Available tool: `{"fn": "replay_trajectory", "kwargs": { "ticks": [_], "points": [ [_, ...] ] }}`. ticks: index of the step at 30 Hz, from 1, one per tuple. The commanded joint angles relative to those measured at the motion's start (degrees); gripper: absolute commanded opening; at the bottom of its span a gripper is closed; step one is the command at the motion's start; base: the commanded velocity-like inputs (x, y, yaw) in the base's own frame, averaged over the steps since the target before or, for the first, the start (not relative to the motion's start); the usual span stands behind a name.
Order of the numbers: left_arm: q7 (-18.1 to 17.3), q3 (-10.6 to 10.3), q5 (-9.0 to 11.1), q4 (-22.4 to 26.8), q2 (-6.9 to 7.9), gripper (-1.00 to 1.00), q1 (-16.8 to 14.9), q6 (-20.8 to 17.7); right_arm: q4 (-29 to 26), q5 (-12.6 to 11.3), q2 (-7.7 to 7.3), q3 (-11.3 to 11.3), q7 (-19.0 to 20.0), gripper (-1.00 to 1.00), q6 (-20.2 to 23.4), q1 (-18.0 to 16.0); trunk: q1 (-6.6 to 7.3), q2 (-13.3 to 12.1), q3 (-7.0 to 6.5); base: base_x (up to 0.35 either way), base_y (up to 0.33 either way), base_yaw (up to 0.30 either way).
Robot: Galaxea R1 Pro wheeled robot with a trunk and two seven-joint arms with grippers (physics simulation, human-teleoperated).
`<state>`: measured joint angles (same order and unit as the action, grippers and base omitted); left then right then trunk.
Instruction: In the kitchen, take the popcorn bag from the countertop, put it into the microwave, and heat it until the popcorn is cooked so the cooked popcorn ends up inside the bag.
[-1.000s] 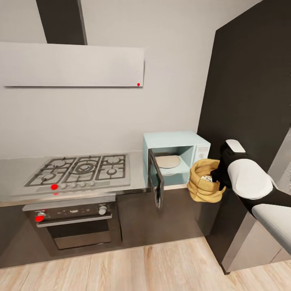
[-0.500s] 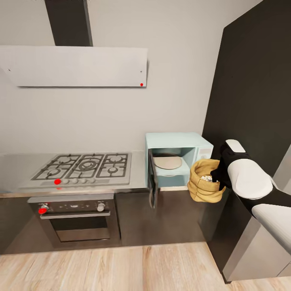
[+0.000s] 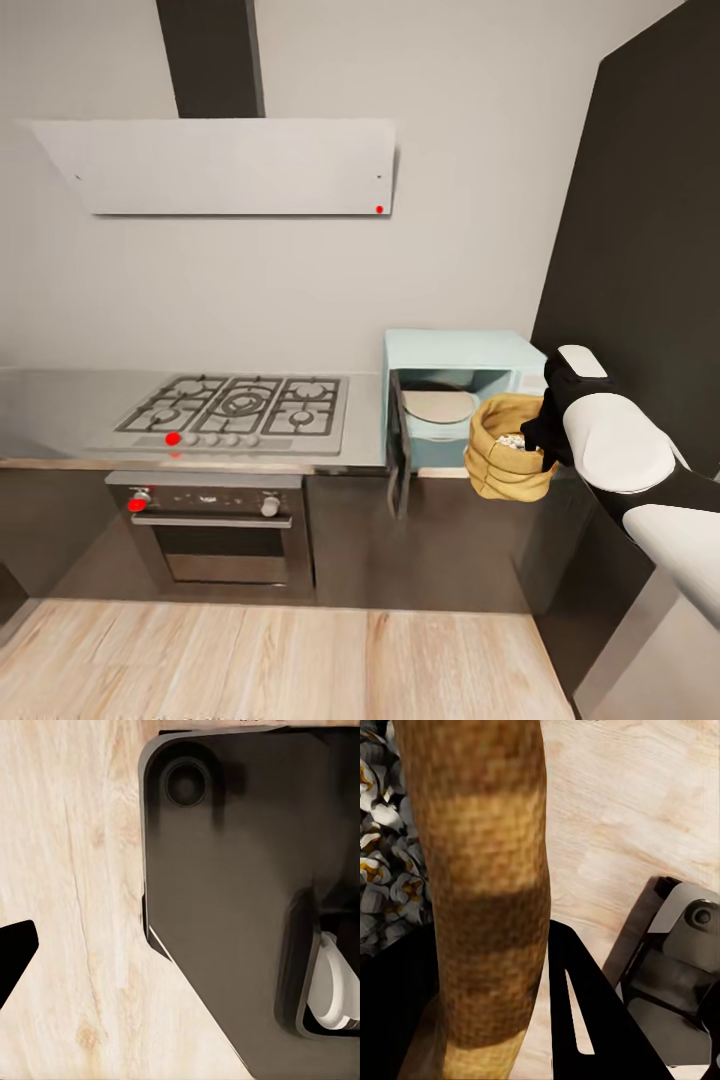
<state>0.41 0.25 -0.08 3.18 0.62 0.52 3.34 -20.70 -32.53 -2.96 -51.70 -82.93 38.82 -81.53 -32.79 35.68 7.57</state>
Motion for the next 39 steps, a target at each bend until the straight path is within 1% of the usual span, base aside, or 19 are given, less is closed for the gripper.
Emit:
{"fn": "replay_trajectory", "kwargs": {
  "ticks": [1, 5, 17, 25, 30, 39],
  "points": [
    [0.0, 0.0, 0.0, 0.1, 0.0, 1.0, 0.0, 0.1, -0.1, -0.4, -0.03, 0.0, -0.4, -1.0, 0.6, 0.0, -0.02, 0.1, 0.09, 0.066, -0.234, 0.206],
    [0.0, 0.0, 0.0, 0.1, 0.0, 1.0, 0.0, 0.1, 0.3, -0.3, -0.03, 0.0, -0.5, -1.0, 0.6, 0.0, -0.02, 0.1, 0.09, 0.018, -0.136, 0.209],
    [0.0, 0.0, 0.0, 0.1, 0.0, 1.0, 0.0, 0.1, 0.5, -0.3, -0.03, 0.0, -0.5, -1.0, 0.6, 0.1, -0.02, 0.1, 0.09, 0.001, -0.014, 0.21],
    [0.1, 0.0, 0.0, 0.1, 0.0, 1.0, 0.0, 0.1, 0.5, -0.3, -0.16, 0.0, -0.5, -1.0, 0.6, 0.4, -0.02, 0.1, 0.09, 0.0, -0.267, 0.206],
    [0.1, 0.0, 0.0, 0.1, 0.0, 1.0, 0.0, 0.1, 0.5, -0.3, -0.63, -0.1, -0.4, -1.0, 0.5, 1.5, -0.02, 0.1, 0.09, 0.0, -0.237, 0.04],
    [0.0, 0.0, 0.0, 0.1, 0.0, 1.0, 0.0, 0.1, 0.5, -0.3, -0.74, 0.0, -0.2, -1.0, 0.4, 2.7, -0.02, 0.1, 0.09, 0.0, -0.017, 0.001]
  ]
}}
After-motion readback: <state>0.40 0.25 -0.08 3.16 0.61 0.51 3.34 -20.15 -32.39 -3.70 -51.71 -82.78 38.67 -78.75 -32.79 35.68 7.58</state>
